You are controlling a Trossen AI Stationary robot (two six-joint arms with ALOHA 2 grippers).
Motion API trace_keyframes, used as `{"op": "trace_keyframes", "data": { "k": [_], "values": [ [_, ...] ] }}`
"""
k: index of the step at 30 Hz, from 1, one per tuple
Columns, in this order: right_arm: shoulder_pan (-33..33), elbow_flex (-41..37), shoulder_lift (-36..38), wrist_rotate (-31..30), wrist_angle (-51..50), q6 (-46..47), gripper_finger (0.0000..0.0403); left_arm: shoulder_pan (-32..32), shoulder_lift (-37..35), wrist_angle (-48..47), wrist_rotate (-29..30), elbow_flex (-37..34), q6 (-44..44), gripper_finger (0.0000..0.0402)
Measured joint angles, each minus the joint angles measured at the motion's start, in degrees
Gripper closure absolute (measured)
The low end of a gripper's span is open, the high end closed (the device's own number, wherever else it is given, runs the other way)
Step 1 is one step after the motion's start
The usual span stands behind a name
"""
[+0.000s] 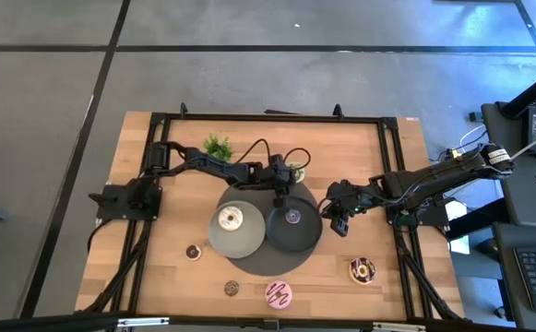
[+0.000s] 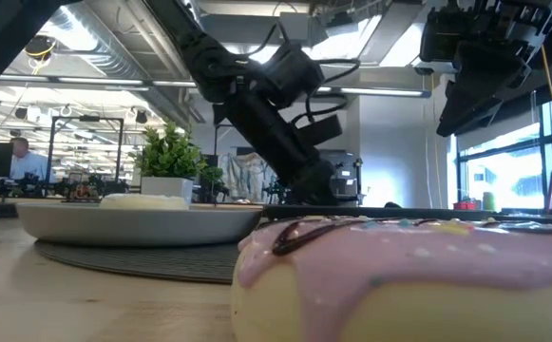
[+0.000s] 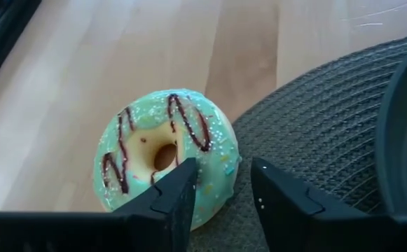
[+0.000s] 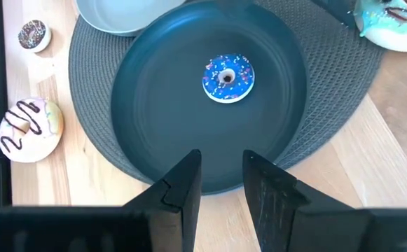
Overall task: Pick & Place donuts
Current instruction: Put the large green donut on the gray plate
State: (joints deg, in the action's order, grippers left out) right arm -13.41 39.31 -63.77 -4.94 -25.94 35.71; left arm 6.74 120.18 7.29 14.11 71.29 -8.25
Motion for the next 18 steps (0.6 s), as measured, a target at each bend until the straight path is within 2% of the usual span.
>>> {"op": "trace_keyframes", "data": {
  "k": [7,14,18],
  "values": [
    [0.0,0.0,0.0,0.0,0.0,0.0,0.0295,-0.3,0.0,-0.1,3.5,0.0,0.1,0.0331],
    [0.0,0.0,0.0,0.1,0.0,0.0,0.0295,-0.3,0.0,-0.3,2.8,0.0,0.5,0.0391],
    [0.0,0.0,0.0,0.1,0.0,0.0,0.0295,-0.4,-0.2,-0.4,3.7,0.0,0.1,0.0396]
  ]
}}
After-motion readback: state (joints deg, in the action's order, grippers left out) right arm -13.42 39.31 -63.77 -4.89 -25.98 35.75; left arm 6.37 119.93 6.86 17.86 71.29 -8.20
